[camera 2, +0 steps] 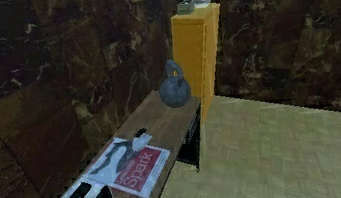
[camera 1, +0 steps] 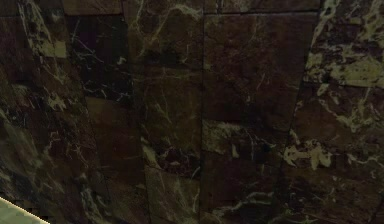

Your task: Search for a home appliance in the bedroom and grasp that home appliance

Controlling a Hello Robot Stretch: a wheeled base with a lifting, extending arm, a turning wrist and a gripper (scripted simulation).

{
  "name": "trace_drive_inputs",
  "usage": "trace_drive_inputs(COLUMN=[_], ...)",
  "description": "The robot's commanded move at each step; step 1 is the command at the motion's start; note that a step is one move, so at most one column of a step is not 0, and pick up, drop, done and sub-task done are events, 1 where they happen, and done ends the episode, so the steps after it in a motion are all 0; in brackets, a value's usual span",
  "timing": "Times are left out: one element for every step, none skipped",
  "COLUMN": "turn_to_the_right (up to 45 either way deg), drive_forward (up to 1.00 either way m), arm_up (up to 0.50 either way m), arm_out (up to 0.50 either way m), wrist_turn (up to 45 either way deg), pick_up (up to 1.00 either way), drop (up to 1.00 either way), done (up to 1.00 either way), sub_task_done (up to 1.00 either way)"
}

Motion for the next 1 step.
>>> trace_drive_inputs(turn_to_the_right=[0.0], drive_forward=[0.0], arm_up=[0.36], arm_out=[0.0], wrist_turn=[0.0], pick_up=[0.0], drop=[0.0], done=[0.0], sub_task_done=[0.0])
